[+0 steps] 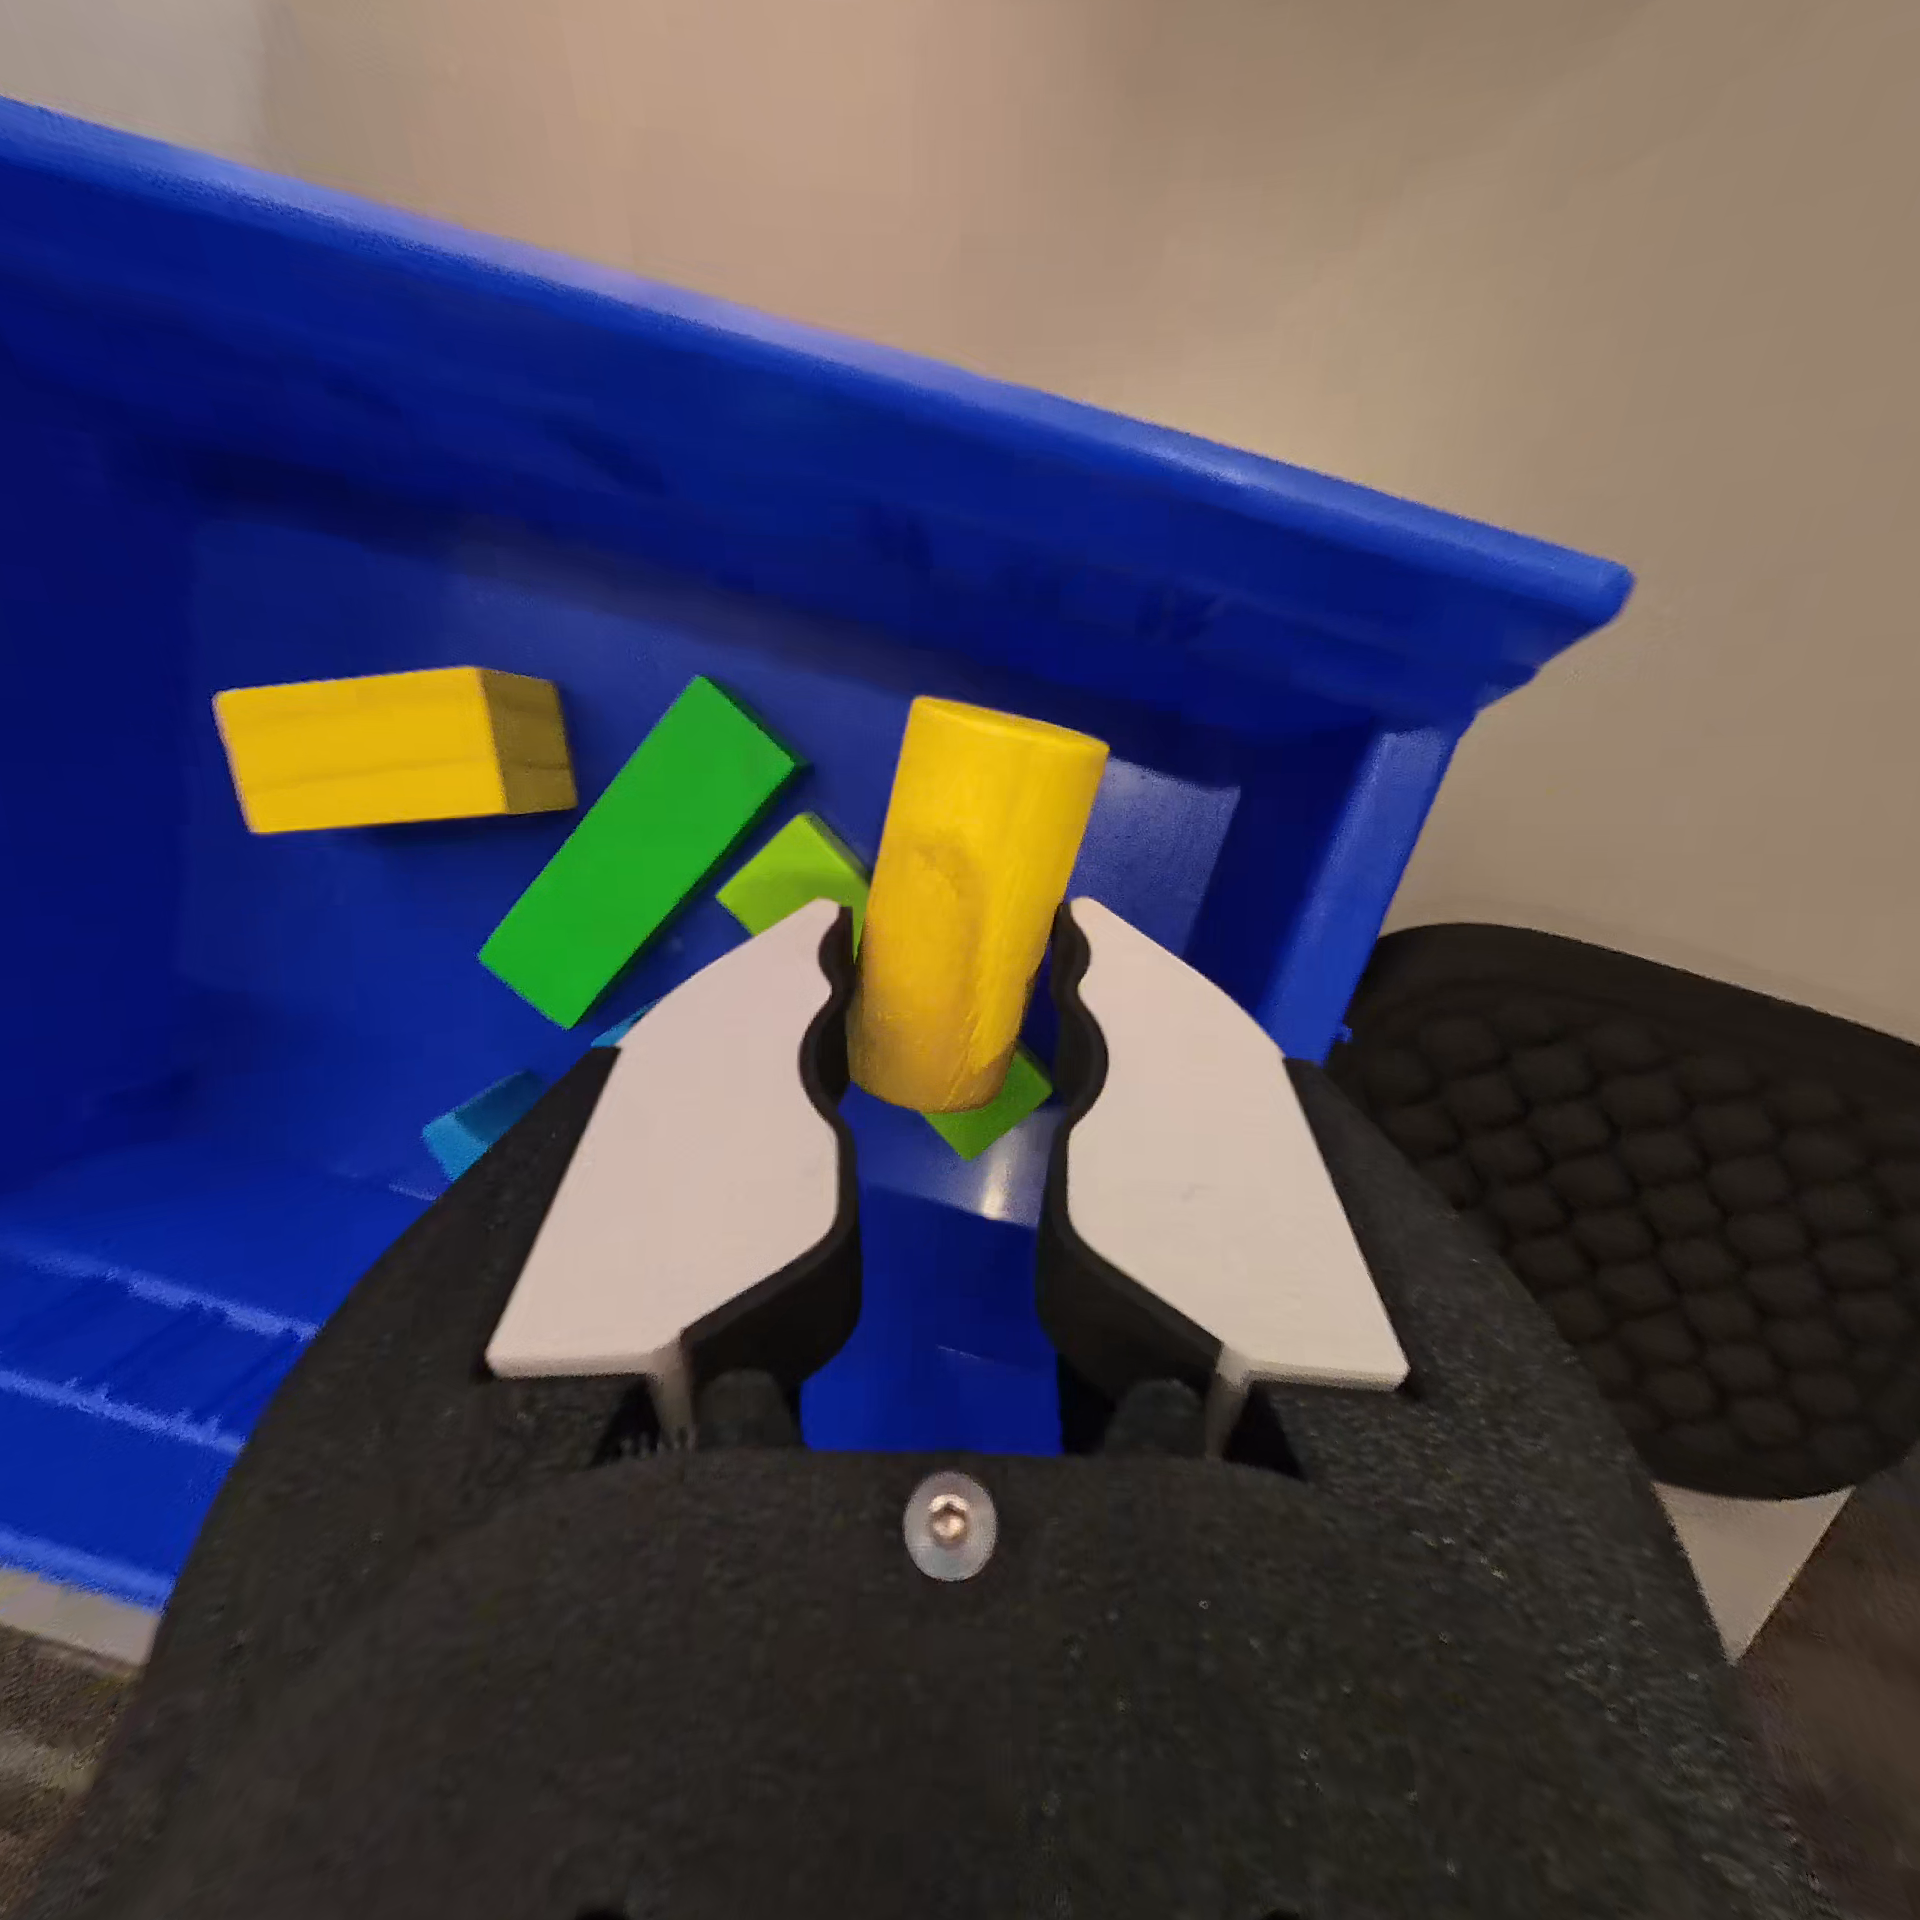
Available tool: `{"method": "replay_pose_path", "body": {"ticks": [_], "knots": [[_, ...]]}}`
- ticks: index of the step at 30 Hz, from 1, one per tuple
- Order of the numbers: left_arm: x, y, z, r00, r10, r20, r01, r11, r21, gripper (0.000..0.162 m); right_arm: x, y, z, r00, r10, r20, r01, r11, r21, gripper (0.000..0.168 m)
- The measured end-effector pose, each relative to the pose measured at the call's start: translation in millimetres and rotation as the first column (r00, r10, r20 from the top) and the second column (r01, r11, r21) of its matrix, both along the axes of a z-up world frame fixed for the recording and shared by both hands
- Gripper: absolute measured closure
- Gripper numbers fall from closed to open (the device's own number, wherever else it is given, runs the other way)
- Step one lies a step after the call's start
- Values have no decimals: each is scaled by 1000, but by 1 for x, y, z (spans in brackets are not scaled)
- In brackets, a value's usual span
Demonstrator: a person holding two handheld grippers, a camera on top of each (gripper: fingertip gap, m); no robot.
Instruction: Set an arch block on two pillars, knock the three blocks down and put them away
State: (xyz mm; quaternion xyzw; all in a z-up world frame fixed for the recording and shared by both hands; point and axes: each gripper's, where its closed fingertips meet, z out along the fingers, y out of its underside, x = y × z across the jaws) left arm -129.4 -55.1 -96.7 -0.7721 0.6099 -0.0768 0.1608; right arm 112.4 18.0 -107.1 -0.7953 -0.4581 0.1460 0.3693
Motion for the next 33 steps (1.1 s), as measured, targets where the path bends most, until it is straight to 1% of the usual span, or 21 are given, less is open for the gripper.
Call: {"method": "replay_pose_path", "body": {"ticks": [6, 9, 13, 16, 18, 19, 21, 22, 24, 26, 27, 28, 29, 30, 31, 33], "knots": [[7, 3, 48, 983, 68, 173, -84, 993, 84, 126, 7, 1, -1, 999, -42, 1, 42, 998, -48, 134], [20, 0, 71, 958, 81, 276, -110, 990, 92, 126, 15, 3, -2, 997, -75, 24, 77, 995, -66, 134], [52, -18, 100, 900, 4, 435, -45, 995, 84, 127, 20, 2, -3, 995, -97, 18, 99, 990, -100, 134], [82, -32, 116, 849, -33, 527, -7, 997, 73, 127, 23, 2, 0, 995, -91, 39, 94, 992, -85, 131], [100, -33, 119, 828, -33, 559, -20, 996, 89, 127, 19, 0, 15, 998, -70, -2, 70, 996, -47, 126], [109, -31, 118, 818, -24, 575, -39, 994, 97, 127, 14, -3, 28, 998, -44, -47, 43, 999, -19, 125], [125, -27, 113, 795, 7, 607, -84, 992, 98, 127, -4, -20, 64, 981, 68, -182, -60, 997, 50, 123], [133, -26, 111, 784, 14, 621, -95, 991, 97, 127, -15, -35, 83, 954, 148, -262, -132, 988, 75, 123], [147, -25, 105, 768, 14, 641, -96, 991, 94, 127, -33, -68, 116, 866, 274, -419, -267, 961, 77, 124], [158, -28, 98, 772, -5, 635, -66, 994, 88, 127, -44, -93, 138, 777, 335, -532, -358, 932, 64, 124], [162, -27, 95, 775, -12, 632, -60, 994, 92, 127, -47, -99, 143, 754, 338, -563, -374, 926, 55, 124], [166, -28, 94, 775, -19, 631, -50, 995, 92, 127, -49, -101, 142, 753, 327, -572, -376, 926, 34, 124], [169, -29, 93, 775, -22, 631, -39, 996, 82, 128, -50, -98, 136, 772, 300, -560, -358, 934, 7, 123], [172, -28, 93, 775, -19, 631, -40, 996, 79, 128, -52, -95, 129, 793, 276, -543, -339, 941, -15, 117], [174, -27, 93, 774, -20, 632, -40, 996, 80, 128, -53, -94, 123, 797, 269, -541, -342, 939, -37, 116], [176, -26, 93, 776, -24, 631, -39, 996, 86, 128, -59, -98, 120, 767, 254, -589, -382, 918, -102, 117]]}}
